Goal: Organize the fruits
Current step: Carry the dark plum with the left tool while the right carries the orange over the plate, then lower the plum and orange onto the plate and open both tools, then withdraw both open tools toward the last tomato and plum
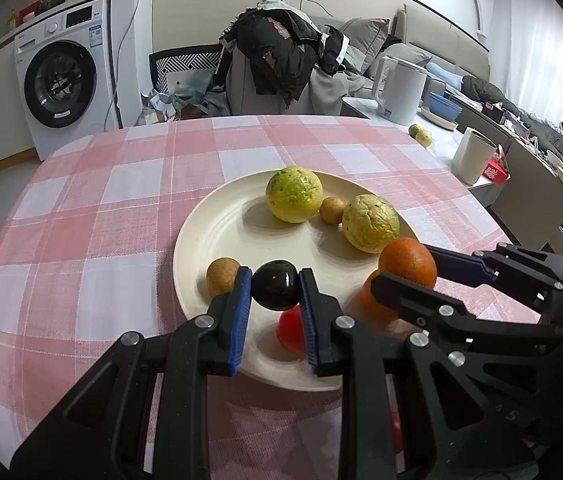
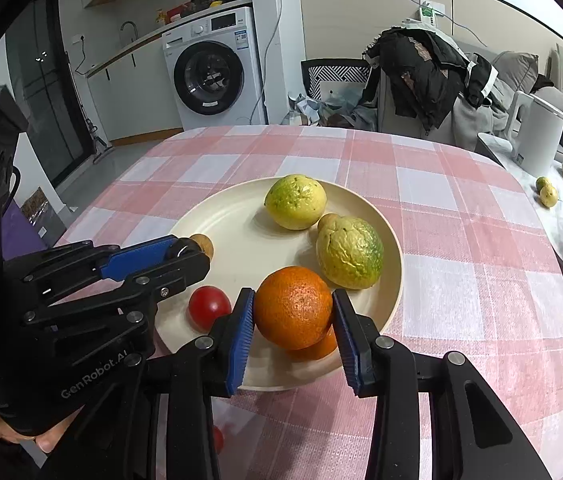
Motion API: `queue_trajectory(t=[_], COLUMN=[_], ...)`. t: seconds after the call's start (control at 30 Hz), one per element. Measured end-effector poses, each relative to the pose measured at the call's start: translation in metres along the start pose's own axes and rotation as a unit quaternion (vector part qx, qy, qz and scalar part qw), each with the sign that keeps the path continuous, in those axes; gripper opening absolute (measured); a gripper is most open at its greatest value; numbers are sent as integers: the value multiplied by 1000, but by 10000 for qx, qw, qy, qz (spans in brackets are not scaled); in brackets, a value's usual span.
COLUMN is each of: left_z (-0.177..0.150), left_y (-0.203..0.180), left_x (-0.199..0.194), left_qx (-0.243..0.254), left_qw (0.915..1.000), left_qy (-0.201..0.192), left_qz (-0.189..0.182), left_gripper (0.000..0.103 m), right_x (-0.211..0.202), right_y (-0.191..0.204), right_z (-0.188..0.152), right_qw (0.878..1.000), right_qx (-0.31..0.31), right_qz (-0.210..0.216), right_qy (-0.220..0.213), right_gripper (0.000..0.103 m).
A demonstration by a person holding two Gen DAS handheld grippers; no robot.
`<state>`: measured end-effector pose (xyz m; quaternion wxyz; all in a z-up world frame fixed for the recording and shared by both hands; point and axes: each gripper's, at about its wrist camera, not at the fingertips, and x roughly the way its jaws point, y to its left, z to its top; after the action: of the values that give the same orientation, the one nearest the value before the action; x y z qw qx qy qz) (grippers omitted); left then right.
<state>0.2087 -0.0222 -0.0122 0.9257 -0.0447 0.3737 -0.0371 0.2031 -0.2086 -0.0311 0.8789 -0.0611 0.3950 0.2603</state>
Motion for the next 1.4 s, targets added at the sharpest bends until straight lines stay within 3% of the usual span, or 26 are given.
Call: queue_trajectory(t=[0.47, 0.7, 1.03, 1.13, 1.17, 1.2, 1.27, 1.33, 1.4], left_z=[3, 2, 3, 1, 0, 0, -4, -7, -11], left_y=[-3, -10, -15, -16, -16, -16, -18, -18, -18], left_x=[13, 21, 43, 41, 39, 38, 31, 21, 9], left_qx=[146, 282, 354, 317, 313, 313, 330, 343, 332], left_qw=[9999, 9996, 9989, 9990, 9990, 9990, 9991, 9993, 9994], left_qy=[43, 89, 320, 302, 312, 314, 253, 132, -24], left_qz=[23, -27, -32, -73, -91, -96, -90, -24, 2], left_gripper=[21, 21, 21, 22, 23, 26, 38, 61, 75], right_x=[-3, 2, 22, 17, 13, 8, -1, -10, -20], right_y=[-22, -34, -30, -33, -35, -37, -40, -41, -43], right_z=[10, 17, 15, 15, 15, 14, 12, 8, 2], right_qw=[9996, 9992, 9993, 9992, 9991, 9990, 9991, 9995, 9996], right_qx=[-46, 37, 71, 147, 182, 226, 217, 143, 76], right_qz=[213, 409, 306, 343, 370, 389, 350, 266, 233], right_qy=[-156, -8, 210, 141, 76, 10, -55, -91, -145], right_gripper=[39, 39, 39, 41, 46, 51, 51, 55, 71])
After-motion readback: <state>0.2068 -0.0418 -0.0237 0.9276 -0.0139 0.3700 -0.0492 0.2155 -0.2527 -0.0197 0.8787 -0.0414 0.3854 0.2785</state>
